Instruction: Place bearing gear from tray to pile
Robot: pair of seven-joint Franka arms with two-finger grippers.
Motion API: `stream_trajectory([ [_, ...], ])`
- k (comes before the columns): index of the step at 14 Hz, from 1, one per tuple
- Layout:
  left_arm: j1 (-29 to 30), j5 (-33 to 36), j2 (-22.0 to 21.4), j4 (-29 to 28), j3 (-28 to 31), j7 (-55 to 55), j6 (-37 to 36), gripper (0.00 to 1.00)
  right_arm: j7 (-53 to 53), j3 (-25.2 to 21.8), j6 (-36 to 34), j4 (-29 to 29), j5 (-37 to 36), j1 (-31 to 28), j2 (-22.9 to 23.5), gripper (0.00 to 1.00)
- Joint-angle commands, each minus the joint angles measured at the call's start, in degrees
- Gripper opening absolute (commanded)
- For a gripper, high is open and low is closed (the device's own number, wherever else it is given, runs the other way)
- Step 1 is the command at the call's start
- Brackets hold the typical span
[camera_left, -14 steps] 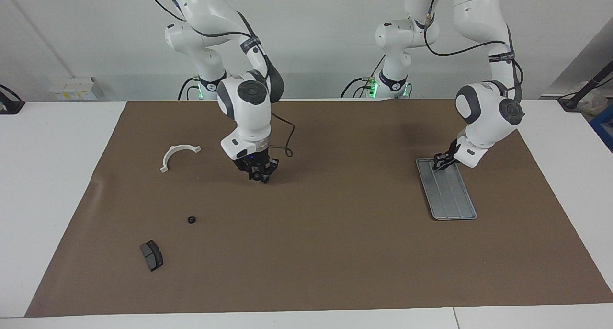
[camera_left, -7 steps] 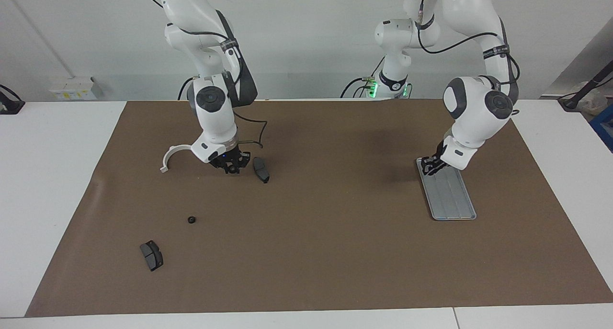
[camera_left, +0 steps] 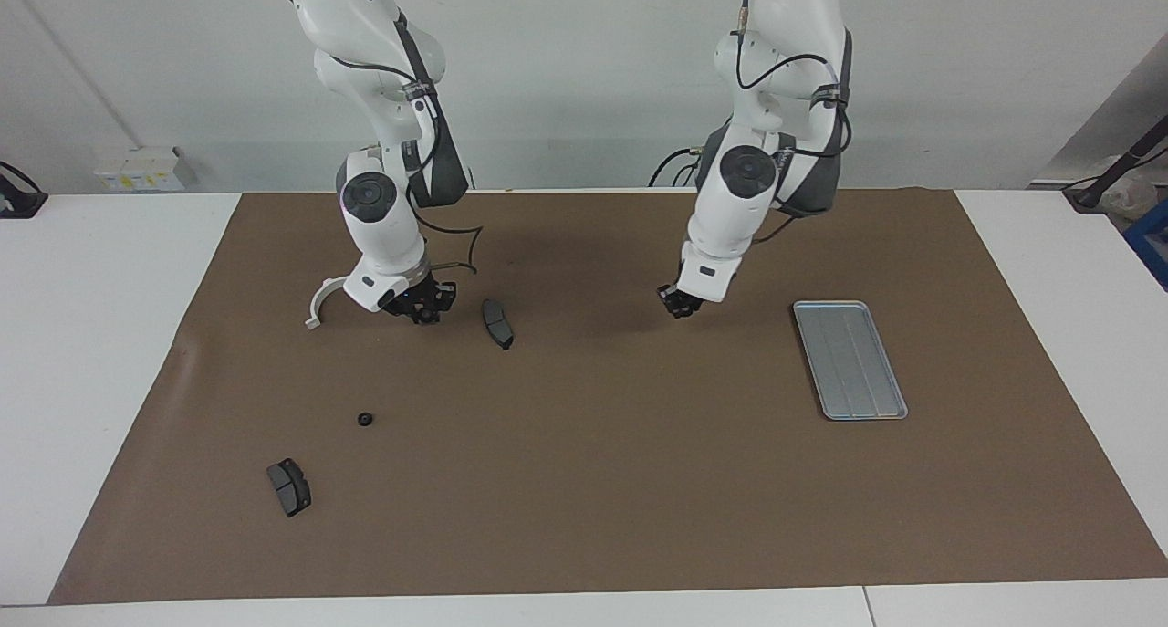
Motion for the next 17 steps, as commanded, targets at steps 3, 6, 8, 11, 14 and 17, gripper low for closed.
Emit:
stream_trajectory([
  [3, -4.1, -0.2, 5.7, 0.4, 1.0, -2.6, 10.9, 0.24, -0.9, 0.5, 0.8, -0.1, 5.8, 0.2, -1.6, 0.97],
  [6, -4.2, -0.2, 6.4, 0.7, 1.0, -2.3, 10.5, 0.48, 1.8, 0.8, -0.4, 5.1, 8.7, 0.4, -1.2, 1.00],
  [8, -4.1, 0.0, 6.5, 1.8, 1.1, -2.3, 10.0, 0.63, 5.2, 0.8, 0.6, 7.2, 8.8, 2.8, -0.2, 1.00],
  [11, -3.8, 0.1, 8.3, 7.6, 1.3, -2.4, 6.1, 0.64, 12.6, 0.7, 0.2, 13.0, 8.6, 6.5, 2.8, 1.00],
  [14, -0.6, 0.1, 8.7, 20.1, 1.3, -1.7, -7.8, 0.63, 21.1, 0.6, -0.1, 19.6, 7.3, 11.4, 7.0, 1.00],
  [17, 5.4, -0.2, 6.0, 25.7, 0.7, 3.5, -18.9, 0.63, 29.7, 0.6, -0.5, 25.6, 4.5, 14.8, 11.0, 1.00],
])
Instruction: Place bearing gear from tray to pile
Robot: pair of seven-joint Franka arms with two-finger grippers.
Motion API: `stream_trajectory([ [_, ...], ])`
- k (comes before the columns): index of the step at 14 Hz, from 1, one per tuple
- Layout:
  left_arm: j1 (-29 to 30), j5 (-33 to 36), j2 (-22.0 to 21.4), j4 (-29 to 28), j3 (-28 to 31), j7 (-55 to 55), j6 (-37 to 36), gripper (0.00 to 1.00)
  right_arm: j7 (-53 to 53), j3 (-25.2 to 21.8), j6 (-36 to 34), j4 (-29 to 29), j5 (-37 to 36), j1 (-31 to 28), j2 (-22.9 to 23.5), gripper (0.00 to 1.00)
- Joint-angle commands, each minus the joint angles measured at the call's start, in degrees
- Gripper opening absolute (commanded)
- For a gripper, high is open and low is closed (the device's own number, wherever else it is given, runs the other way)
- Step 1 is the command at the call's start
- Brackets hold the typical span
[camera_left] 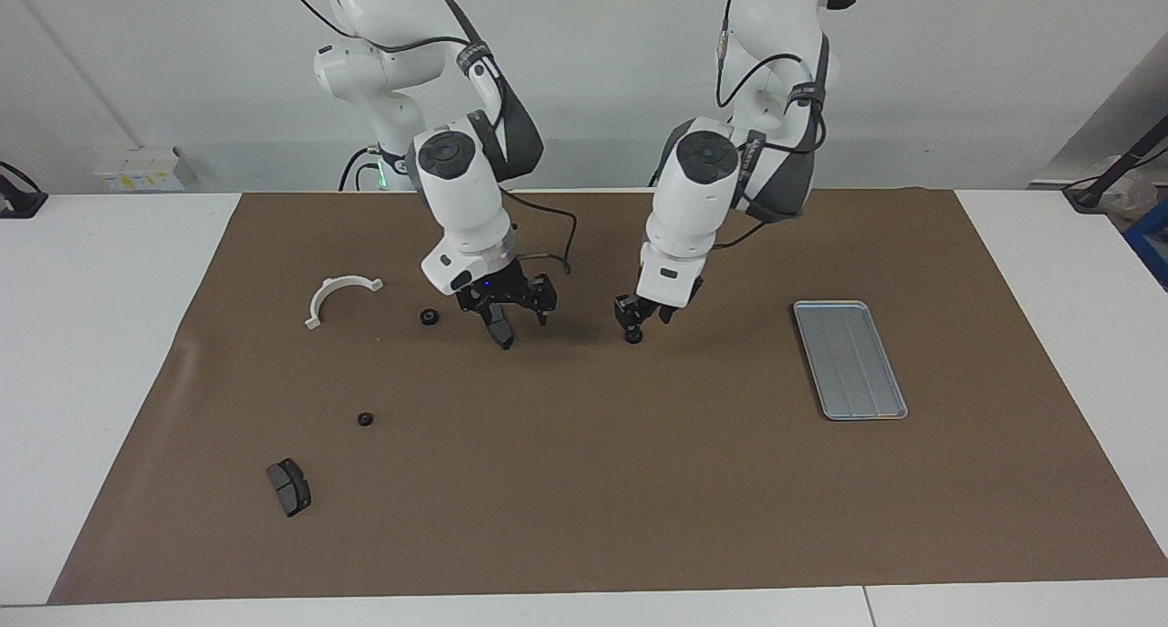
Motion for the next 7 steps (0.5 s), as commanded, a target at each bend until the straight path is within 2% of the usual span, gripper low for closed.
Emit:
stream_trajectory([
  [1, 4.8, 0.0, -0.7, 5.7, -0.2, 7.0, -9.9, 0.63, 7.8, 0.0, -1.5, 8.0, -3.8, 2.7, 5.9, 1.00],
  [5, 12.4, 0.0, -1.2, 9.5, 0.2, 20.2, -18.4, 0.66, 23.8, 0.1, -8.0, 25.2, -14.8, 9.9, 19.1, 1.00],
  [7, 13.8, 0.1, -2.6, 9.5, 0.5, 22.7, -19.4, 0.70, 28.8, -0.1, -8.8, 29.0, -15.9, 12.4, 23.0, 1.00],
])
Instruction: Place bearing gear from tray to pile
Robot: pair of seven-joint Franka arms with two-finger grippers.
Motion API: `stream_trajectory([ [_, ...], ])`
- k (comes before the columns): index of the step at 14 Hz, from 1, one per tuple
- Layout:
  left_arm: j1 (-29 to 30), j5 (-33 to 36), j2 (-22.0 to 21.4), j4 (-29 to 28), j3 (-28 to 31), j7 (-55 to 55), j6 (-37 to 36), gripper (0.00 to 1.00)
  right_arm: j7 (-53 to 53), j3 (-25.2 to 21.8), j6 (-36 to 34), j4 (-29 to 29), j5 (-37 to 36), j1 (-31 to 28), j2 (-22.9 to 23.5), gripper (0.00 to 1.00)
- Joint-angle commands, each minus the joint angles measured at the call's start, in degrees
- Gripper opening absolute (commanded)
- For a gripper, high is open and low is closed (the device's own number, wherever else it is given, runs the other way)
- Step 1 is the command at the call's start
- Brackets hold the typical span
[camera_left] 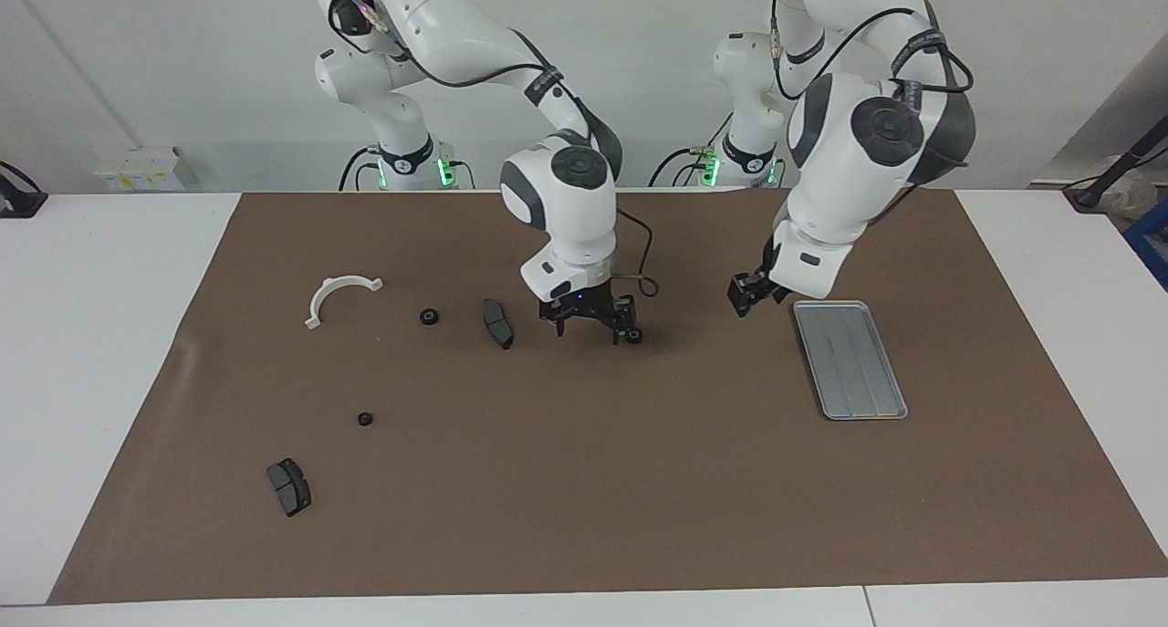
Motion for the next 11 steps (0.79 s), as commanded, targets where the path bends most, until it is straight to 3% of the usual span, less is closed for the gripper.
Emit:
stream_trajectory([
  [1, 2.2, 0.1, -1.4, 1.3, -0.2, 2.9, -2.6, 0.74, 5.3, -0.1, -1.9, 8.7, -2.5, 2.4, 7.5, 1.00],
  [5, 7.1, 1.5, -2.9, 1.3, -0.2, 6.9, -3.0, 1.00, 6.8, 0.0, -1.5, 8.3, -2.6, 4.5, 7.2, 1.00],
  [8, 10.7, 2.2, -5.0, 3.4, -0.3, 10.9, -5.9, 1.00, 6.1, 0.1, -1.2, 6.4, -3.4, 5.4, 7.2, 1.00],
  [11, 10.9, 5.0, -5.7, 5.5, -0.4, 11.0, -8.8, 1.00, 5.8, 0.1, 2.3, 0.6, -3.5, 6.3, 5.7, 1.00],
])
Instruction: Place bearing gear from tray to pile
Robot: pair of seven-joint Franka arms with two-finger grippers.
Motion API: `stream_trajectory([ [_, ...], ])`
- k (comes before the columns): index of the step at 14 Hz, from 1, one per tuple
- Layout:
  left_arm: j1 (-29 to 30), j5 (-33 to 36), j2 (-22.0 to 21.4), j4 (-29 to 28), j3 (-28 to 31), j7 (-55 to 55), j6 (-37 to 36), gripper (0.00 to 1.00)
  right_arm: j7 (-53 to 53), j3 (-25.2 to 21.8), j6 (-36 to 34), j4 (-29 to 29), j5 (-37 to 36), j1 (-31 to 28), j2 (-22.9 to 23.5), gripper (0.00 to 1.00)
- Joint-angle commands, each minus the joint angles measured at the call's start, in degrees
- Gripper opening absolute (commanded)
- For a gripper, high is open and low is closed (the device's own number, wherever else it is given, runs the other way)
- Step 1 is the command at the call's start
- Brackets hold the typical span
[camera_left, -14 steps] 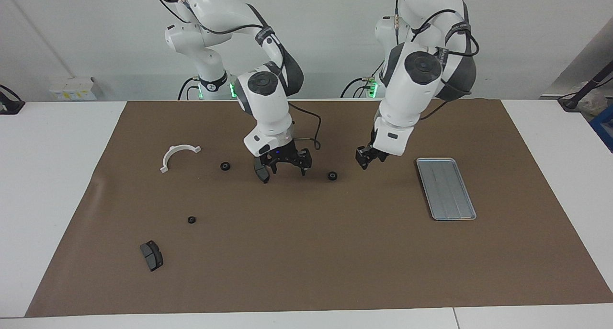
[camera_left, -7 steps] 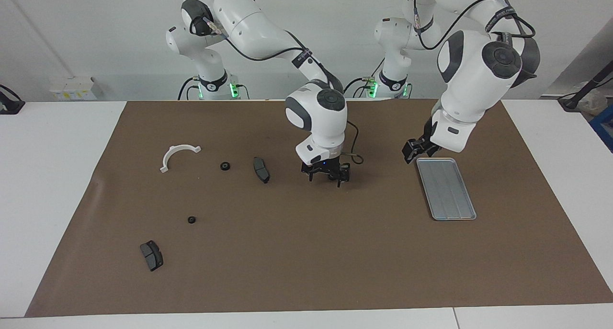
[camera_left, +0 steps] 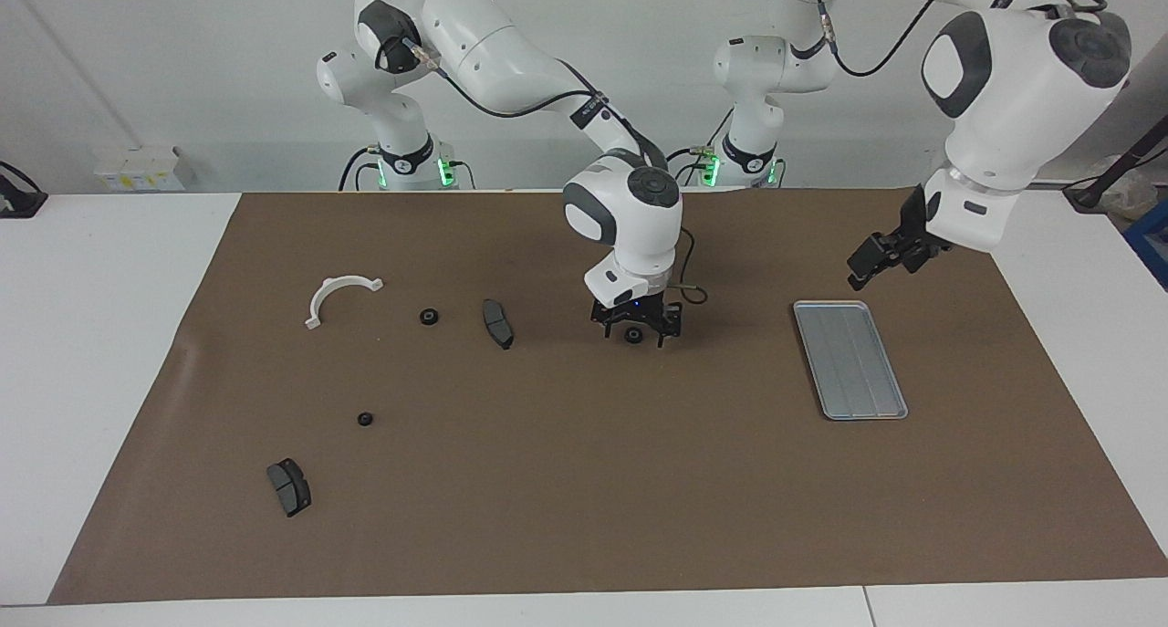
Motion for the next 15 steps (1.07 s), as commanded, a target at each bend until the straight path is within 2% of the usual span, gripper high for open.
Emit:
stream_trajectory([
  [1, -0.2, 2.0, -1.3, 1.5, -0.5, 0.6, -3.9, 1.00, 0.7, 0.1, 3.8, -5.3, -1.9, 0.2, -1.8, 1.00],
  [2, -0.1, 1.8, -2.2, 1.4, -0.5, 1.8, -4.2, 1.00, 0.6, 0.1, 3.8, -5.3, -1.9, 0.2, -1.8, 1.00],
  [3, -0.1, 1.5, -2.9, 1.0, -0.4, 3.4, -4.3, 1.00, 0.6, 0.1, 3.9, -5.3, -1.9, 0.2, -1.8, 0.95],
  [6, -0.1, 1.4, -6.0, -3.1, -0.4, 4.7, -4.0, 1.00, 0.6, 0.1, 3.9, -5.5, -1.9, 0.2, -1.9, 0.62],
  [8, -0.2, 1.4, -6.4, -4.7, -0.6, 4.6, -3.2, 1.00, 0.8, 0.2, 3.8, -5.5, -1.7, 0.2, -1.9, 0.34],
  [11, 0.7, 1.4, -6.5, -7.4, -0.6, 4.7, -0.7, 1.00, 1.3, 0.2, 2.5, -4.8, -1.4, 0.3, -1.9, 0.06],
  [12, 0.7, 1.4, -6.9, -8.4, -0.6, 4.6, -0.1, 1.00, 1.3, 0.2, 1.8, -4.6, -1.4, 0.3, -1.9, 0.00],
  [15, 0.9, 1.4, -7.0, -8.5, -0.6, 4.8, 0.4, 1.00, 0.6, 0.1, 1.0, -5.7, -1.5, -0.5, -4.3, 0.00],
])
